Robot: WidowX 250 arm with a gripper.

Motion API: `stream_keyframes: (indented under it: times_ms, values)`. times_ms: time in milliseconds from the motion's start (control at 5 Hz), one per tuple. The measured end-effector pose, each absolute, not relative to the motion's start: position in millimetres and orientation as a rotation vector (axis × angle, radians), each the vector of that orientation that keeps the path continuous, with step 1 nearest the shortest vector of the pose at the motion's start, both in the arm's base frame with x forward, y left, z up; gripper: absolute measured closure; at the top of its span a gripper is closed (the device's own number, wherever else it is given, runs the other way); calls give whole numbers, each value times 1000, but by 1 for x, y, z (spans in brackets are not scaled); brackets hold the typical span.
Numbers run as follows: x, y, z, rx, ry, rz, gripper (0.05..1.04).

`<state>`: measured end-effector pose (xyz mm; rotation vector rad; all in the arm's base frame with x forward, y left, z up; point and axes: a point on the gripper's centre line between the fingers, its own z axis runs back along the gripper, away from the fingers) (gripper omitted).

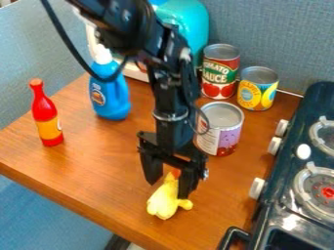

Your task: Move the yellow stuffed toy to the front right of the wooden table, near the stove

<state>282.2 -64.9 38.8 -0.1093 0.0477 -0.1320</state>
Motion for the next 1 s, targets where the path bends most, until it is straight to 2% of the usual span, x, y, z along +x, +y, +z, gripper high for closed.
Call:
stream_keyframes:
  times_ms: [200,400,600,800,1000]
  values:
    - [281,-49,63,-139,-28,-83,83]
    - [278,-34,80,-164,-46,-56,83]
    - [267,4,105,-95,-83,29,83]
    - [256,46,108,-15,-42,103,83]
    - [264,78,105,31,12,154,83]
